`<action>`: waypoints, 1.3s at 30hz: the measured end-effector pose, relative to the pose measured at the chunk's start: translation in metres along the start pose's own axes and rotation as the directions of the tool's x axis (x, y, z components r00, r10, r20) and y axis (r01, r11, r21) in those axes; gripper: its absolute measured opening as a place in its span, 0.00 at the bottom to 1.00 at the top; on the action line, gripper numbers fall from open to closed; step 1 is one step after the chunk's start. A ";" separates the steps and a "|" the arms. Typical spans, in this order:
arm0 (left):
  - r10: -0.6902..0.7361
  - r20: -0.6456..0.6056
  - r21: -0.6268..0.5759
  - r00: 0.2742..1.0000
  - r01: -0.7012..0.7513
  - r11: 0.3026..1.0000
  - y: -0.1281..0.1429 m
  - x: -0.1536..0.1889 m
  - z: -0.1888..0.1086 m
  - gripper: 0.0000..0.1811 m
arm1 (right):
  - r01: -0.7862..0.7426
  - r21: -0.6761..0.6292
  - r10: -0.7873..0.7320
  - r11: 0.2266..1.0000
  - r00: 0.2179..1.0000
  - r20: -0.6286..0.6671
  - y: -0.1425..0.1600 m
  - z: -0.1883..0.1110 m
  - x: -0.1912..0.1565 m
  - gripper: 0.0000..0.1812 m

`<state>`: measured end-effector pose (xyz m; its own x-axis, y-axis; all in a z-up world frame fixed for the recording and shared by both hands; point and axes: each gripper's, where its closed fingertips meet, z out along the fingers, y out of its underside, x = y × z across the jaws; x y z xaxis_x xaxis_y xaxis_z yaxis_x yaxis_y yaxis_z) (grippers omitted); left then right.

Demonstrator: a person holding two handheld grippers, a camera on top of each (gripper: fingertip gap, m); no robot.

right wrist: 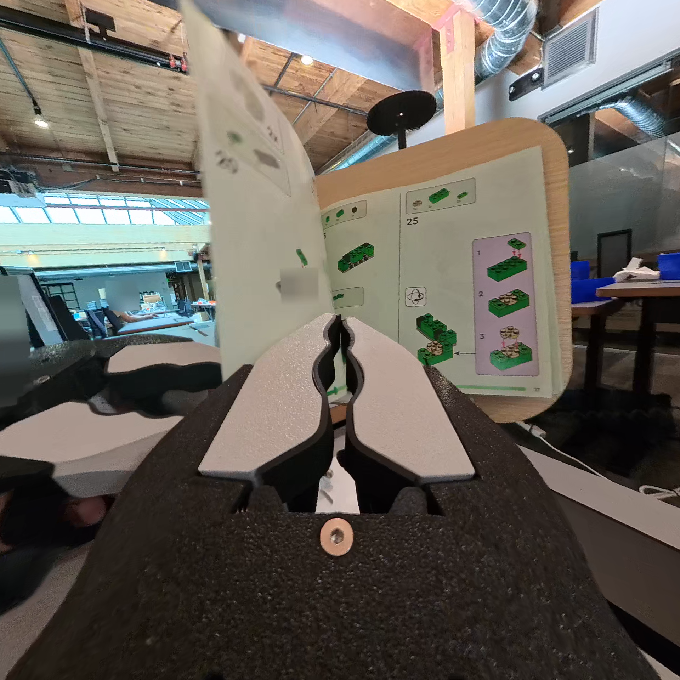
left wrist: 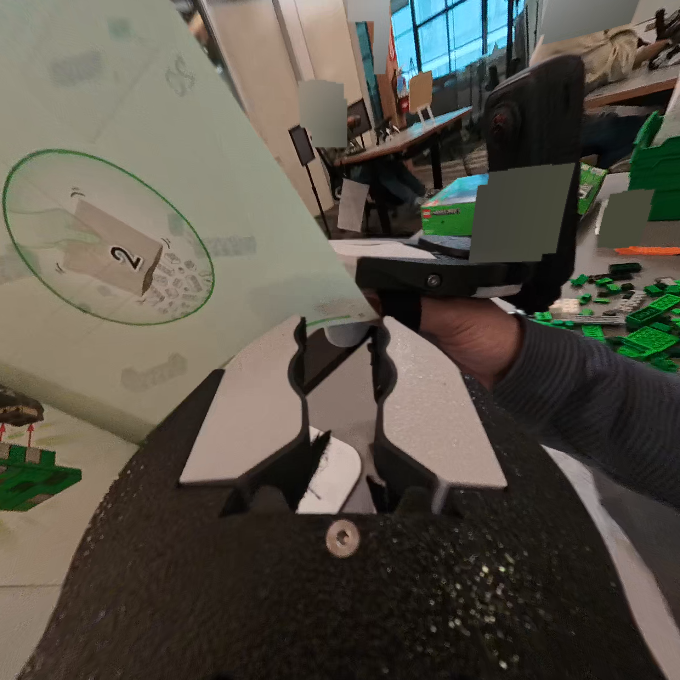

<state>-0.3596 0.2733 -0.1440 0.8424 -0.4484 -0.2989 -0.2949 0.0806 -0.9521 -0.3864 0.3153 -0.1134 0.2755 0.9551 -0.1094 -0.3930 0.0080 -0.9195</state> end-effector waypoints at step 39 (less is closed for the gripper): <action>-0.231 -0.102 0.170 0.968 0.246 0.954 -0.022 -0.008 -0.024 0.00 | 0.085 -0.033 -0.082 0.996 0.993 0.088 0.011 -0.006 -0.004 0.00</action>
<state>-0.3709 0.2536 -0.1193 0.8371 -0.5434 -0.0628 0.0021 0.1181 -0.9930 -0.3868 0.3098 -0.1248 0.2283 0.9736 -0.0004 -0.3386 0.0790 -0.9376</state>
